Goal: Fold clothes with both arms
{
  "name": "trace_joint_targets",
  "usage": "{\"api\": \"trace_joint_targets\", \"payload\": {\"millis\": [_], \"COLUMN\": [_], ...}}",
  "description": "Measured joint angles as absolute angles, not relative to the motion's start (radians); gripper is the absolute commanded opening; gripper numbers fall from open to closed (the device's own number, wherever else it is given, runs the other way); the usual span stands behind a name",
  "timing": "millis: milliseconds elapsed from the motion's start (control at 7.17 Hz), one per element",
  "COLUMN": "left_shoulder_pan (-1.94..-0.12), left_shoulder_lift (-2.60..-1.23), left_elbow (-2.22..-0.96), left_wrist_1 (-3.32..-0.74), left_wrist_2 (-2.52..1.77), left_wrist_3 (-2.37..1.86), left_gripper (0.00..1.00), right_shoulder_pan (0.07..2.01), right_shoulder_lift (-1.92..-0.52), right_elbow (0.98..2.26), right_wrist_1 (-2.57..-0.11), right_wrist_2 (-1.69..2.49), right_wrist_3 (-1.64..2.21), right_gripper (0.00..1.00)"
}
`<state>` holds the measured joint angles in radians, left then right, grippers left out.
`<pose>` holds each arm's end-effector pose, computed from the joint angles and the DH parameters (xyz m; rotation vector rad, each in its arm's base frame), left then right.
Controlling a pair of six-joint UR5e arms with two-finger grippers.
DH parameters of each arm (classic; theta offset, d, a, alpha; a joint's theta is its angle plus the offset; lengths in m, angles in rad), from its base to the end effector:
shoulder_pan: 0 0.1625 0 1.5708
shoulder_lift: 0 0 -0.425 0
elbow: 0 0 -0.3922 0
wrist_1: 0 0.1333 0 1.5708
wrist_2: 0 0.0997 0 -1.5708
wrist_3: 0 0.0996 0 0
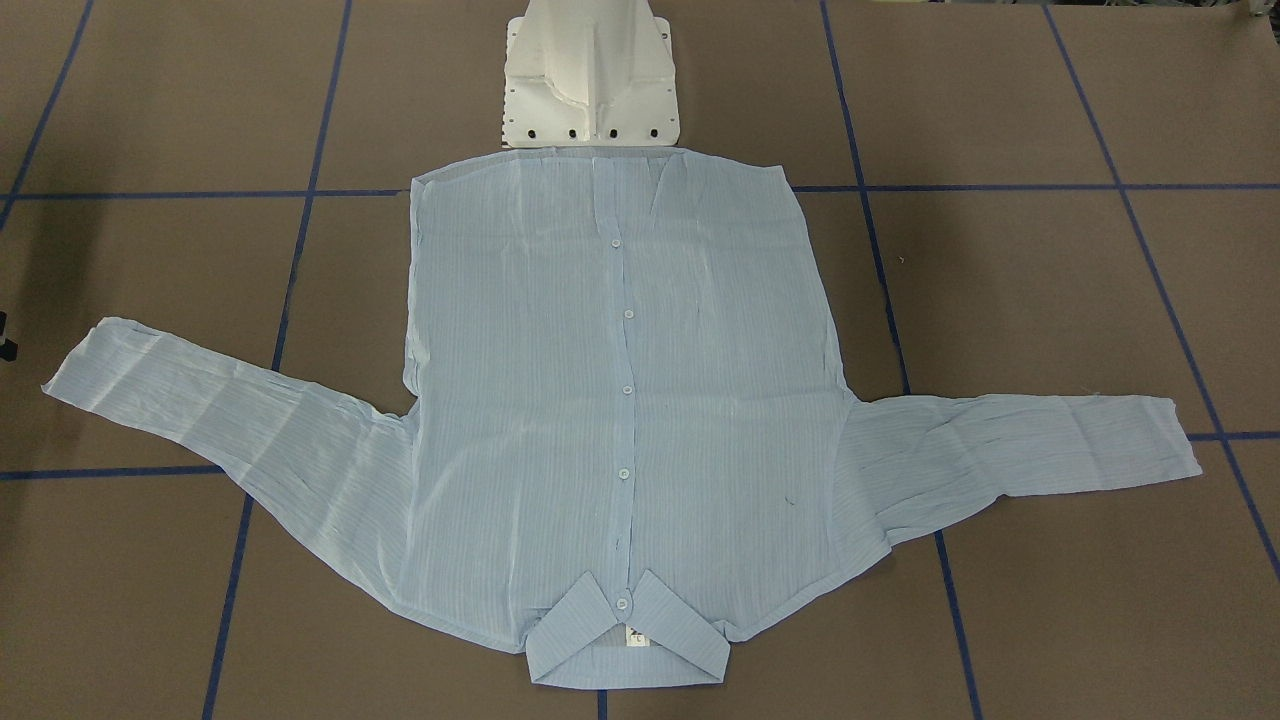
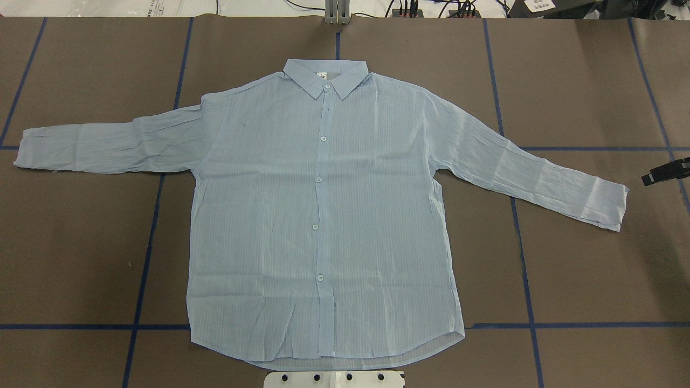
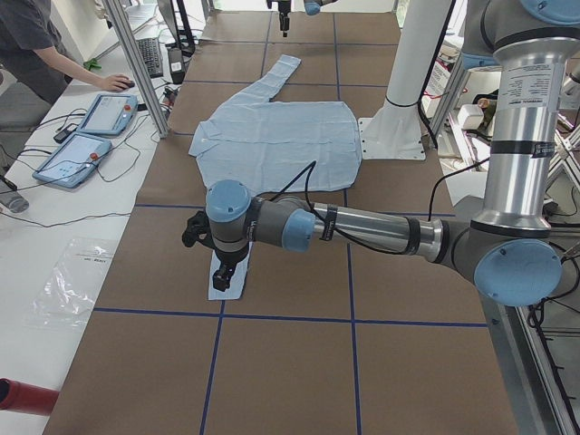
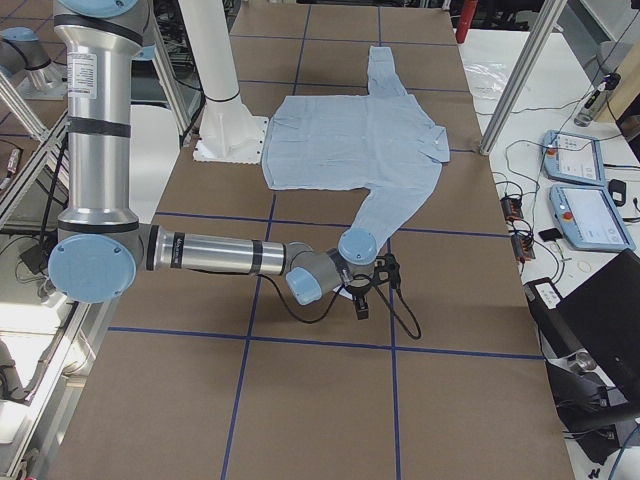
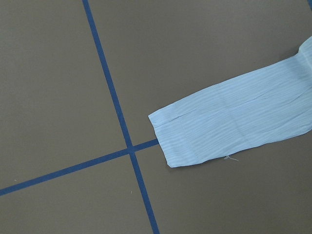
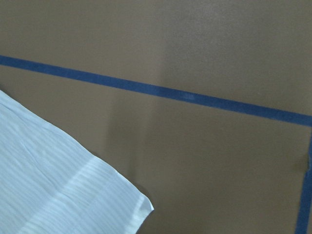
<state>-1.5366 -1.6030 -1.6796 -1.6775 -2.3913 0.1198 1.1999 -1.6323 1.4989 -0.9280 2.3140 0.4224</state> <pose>-0.0428 -0.5171 0.5736 0.2689 0.8073 0.2462 -0.1145 -0.4763 0.6543 0.1669 -0.8573 -0.1410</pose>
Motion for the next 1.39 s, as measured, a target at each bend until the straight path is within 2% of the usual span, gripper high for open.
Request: {"api": "trace_joint_targets", "payload": {"millis": [418, 697, 836, 1255, 1394], "left_shoulder_pan": [-1.537, -1.538, -1.539, -1.539, -1.539], "left_shoulder_lift": [-1.602, -1.602, -1.601, -1.602, -1.602], "left_elbow": [-1.686, -1.689, -1.690, -1.690, -1.690], "left_wrist_1": [-1.678, -1.678, -1.678, -1.678, -1.678], "left_wrist_2": [-2.391, -2.393, -2.393, -2.393, -2.393], "left_wrist_3": [0.119, 0.118, 0.118, 0.117, 0.117], "left_gripper": [1.00, 1.00, 1.00, 1.00, 1.00], "right_shoulder_pan": [1.083, 1.041, 1.030, 1.009, 1.002], "right_shoulder_lift": [-1.637, -1.663, -1.682, -1.699, -1.698], "right_elbow": [1.504, 1.520, 1.532, 1.534, 1.533], "right_wrist_1": [-0.793, -0.774, -0.773, -0.781, -0.785], "right_wrist_2": [2.260, 2.200, 2.183, 2.172, 2.171], "right_wrist_3": [0.667, 0.699, 0.702, 0.703, 0.703], "right_gripper": [0.99, 0.99, 0.91, 0.87, 0.79]}}
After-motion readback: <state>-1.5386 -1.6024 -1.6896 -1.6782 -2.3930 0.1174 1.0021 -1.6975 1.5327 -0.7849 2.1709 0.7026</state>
